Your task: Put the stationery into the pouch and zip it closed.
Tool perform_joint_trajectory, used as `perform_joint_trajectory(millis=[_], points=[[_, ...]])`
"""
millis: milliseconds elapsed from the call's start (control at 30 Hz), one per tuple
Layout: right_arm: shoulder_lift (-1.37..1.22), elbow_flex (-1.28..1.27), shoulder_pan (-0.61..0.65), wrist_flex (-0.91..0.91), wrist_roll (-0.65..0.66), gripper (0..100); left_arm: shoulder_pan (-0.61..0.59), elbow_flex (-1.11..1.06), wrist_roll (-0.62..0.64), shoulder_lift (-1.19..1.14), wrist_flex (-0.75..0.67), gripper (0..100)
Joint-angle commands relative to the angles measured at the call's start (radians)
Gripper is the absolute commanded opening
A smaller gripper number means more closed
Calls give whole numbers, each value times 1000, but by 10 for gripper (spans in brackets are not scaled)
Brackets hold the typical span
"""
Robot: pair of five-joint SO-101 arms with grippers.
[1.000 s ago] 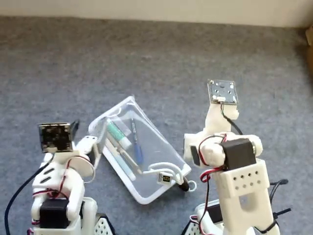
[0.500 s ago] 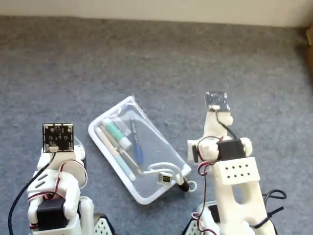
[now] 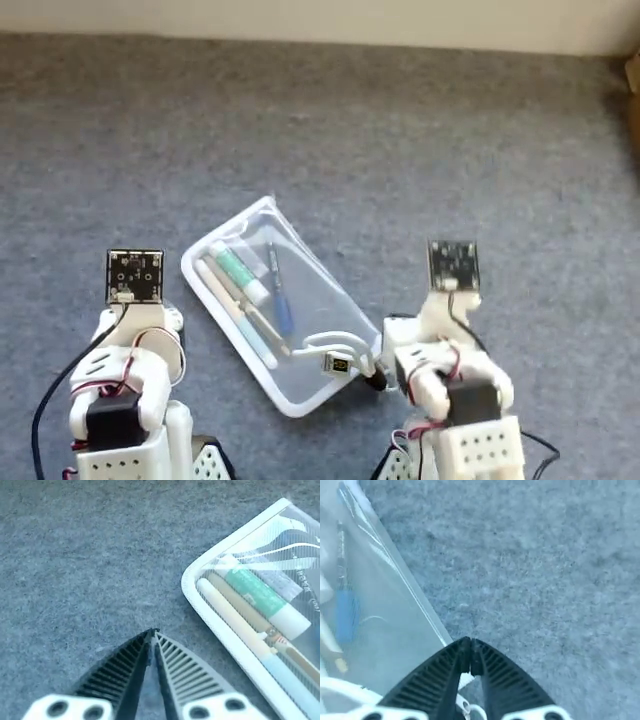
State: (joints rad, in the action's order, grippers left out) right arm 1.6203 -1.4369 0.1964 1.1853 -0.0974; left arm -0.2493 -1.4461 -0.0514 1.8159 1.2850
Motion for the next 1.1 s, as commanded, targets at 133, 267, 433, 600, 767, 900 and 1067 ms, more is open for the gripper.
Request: perform_joint_trajectory(millis=[133,267,433,600,767,900,1067], points=[[176,-209,-15,-28,14,5,-13,-94,-12,12,-2,5],[209,-237,-15,-21,14,5,-15,-160,-12,12,-2,5],[217,-363,-15,-13,14,5,-15,-216,-12,12,-2,6],[216,-369,-15,54,14,5,-15,-251,-12,8,3,6],[216,-369,-13,68,14,5,-13,-251,-12,7,6,6],[216,-369,-13,68,14,5,-13,-251,-11,7,8,6],[216,-369,-13,68,14,5,-13,-251,-11,7,8,6]])
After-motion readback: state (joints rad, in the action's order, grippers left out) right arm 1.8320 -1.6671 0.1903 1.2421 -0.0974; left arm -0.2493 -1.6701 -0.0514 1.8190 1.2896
